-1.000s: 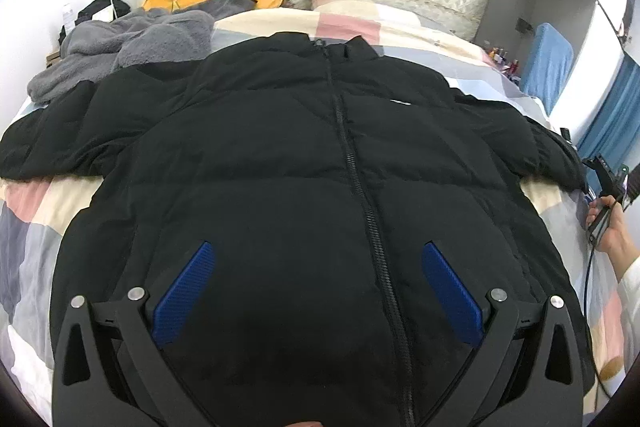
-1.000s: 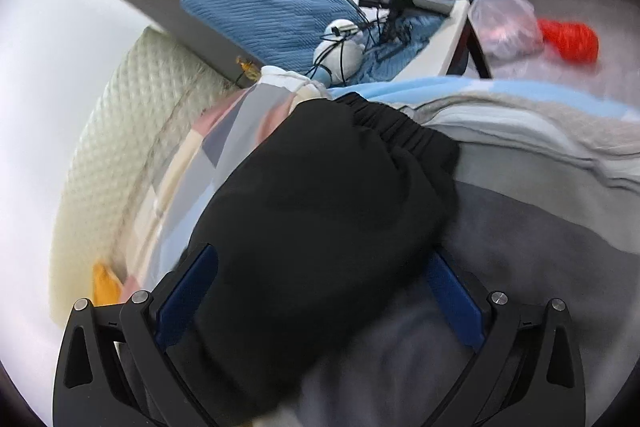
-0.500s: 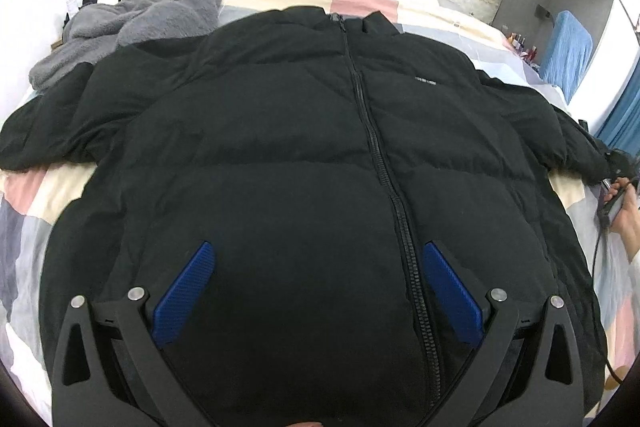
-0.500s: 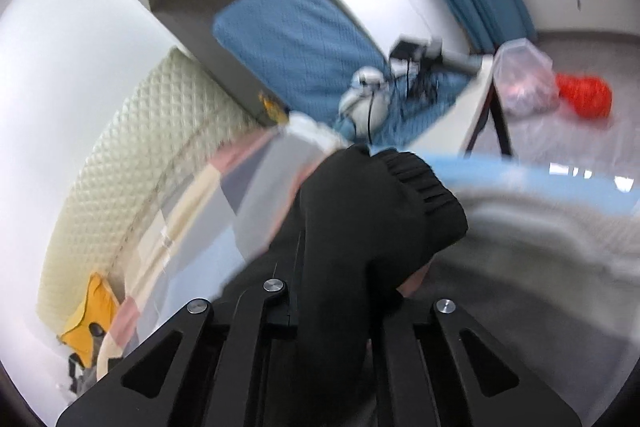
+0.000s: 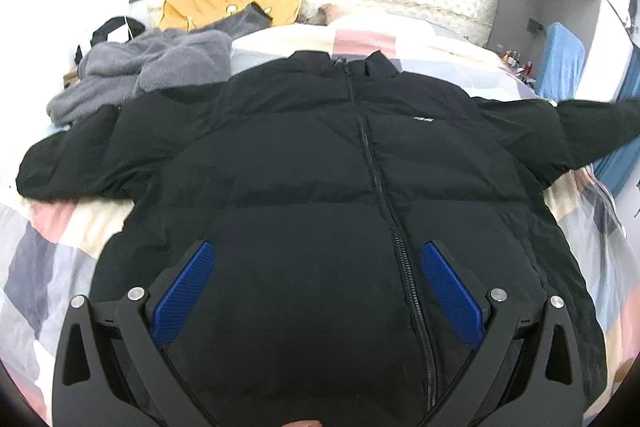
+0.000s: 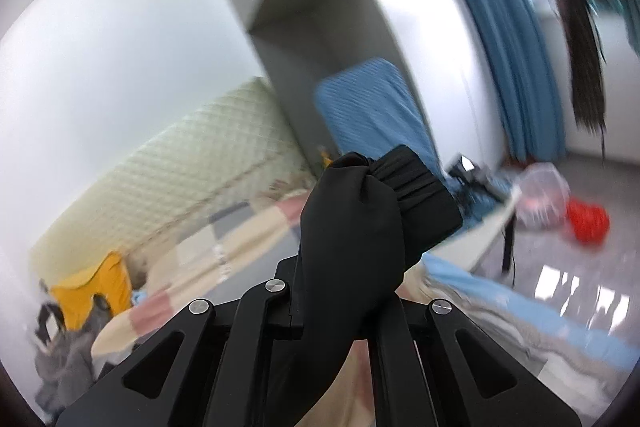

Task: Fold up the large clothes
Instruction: 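Lift the sleeve with the right gripper and lay it across the jacket body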

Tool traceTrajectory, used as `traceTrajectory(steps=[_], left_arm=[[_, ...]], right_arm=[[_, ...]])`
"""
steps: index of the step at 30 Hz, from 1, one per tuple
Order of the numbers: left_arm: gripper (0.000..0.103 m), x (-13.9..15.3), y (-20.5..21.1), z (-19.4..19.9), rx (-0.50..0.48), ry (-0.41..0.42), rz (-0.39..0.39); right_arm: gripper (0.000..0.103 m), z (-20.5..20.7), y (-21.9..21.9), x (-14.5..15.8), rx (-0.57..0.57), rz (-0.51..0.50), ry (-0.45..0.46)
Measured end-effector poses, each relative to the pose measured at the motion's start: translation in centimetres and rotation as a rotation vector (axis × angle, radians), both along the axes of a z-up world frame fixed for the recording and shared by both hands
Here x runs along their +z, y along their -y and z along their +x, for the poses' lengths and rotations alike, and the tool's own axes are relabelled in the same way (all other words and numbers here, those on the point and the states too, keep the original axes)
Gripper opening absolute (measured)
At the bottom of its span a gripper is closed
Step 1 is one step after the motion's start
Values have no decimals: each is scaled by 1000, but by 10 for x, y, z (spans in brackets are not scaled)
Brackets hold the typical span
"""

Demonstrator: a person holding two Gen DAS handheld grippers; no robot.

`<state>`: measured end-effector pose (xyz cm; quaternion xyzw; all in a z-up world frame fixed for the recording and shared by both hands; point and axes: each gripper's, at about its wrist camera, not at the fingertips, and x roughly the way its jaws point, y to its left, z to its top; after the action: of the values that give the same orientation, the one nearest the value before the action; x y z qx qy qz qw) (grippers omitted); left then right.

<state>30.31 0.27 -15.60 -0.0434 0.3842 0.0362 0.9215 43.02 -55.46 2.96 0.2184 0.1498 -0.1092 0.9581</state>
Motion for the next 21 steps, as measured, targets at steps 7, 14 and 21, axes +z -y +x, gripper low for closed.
traceTrajectory(steps=[7,14,21], left_arm=[[103,17,-19,-28,-32,31,-20],[103,21,-40,-45,-47,56,7],[103,16,-77,-45,5,44,-79]], right_arm=[[5,-14,-124,74,132,-219,28],[5,-17,-269,104,314,-355,59],[6,-11,-382,103,525,-391,93]])
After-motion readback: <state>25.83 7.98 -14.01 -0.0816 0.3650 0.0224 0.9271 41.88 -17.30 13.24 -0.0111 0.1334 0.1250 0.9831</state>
